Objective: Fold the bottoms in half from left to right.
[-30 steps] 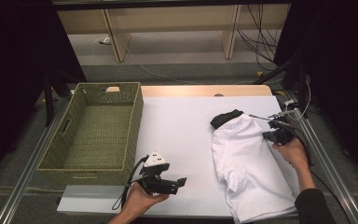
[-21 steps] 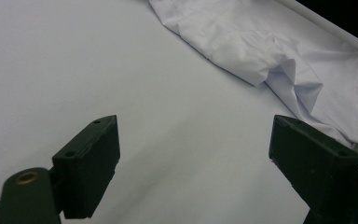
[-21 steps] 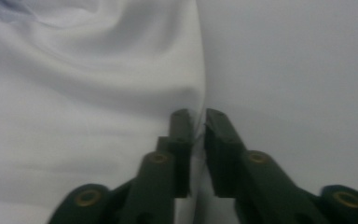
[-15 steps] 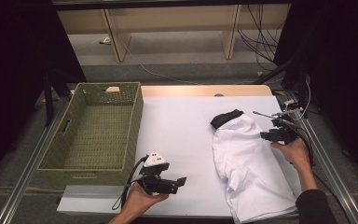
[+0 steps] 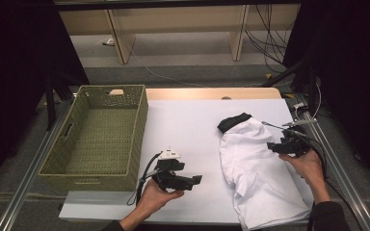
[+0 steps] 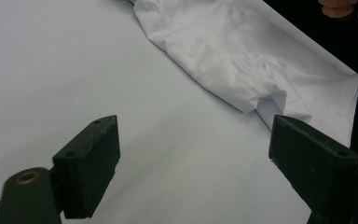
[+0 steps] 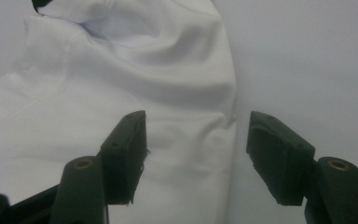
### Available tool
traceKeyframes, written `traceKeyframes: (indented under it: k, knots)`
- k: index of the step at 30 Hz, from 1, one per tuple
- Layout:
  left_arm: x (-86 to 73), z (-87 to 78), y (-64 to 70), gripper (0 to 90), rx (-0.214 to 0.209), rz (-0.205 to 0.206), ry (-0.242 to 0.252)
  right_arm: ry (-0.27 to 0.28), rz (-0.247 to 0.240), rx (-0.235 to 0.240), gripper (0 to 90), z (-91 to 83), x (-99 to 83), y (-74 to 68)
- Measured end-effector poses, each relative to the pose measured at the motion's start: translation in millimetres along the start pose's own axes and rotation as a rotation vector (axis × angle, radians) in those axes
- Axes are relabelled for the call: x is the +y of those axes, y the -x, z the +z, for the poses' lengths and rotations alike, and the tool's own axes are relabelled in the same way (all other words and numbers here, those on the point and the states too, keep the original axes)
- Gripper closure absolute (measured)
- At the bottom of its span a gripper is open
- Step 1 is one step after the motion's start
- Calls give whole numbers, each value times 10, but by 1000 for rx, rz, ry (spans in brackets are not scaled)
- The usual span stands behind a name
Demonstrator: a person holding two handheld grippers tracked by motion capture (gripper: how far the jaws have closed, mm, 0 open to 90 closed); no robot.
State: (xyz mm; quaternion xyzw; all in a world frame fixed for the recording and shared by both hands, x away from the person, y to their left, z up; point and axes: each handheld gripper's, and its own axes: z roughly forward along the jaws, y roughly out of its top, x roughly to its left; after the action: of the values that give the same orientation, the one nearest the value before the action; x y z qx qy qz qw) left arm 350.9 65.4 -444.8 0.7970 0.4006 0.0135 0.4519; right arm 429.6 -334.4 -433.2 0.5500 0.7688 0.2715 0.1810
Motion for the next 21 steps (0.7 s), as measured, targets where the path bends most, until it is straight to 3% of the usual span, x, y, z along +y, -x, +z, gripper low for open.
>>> traceKeyframes:
  k: [8, 15, 21]
  knots:
    - [173, 298, 52, 171, -52, -27, -40, 2, 13, 1, 373, -10, -54, 28]
    - [264, 611, 98, 180, -48, -35, -87, 2, 20, 11, 369, -1, -81, 54]
    - [357, 807, 78, 199, -24, -95, -117, 12, 20, 17, 371, -13, -89, 64]
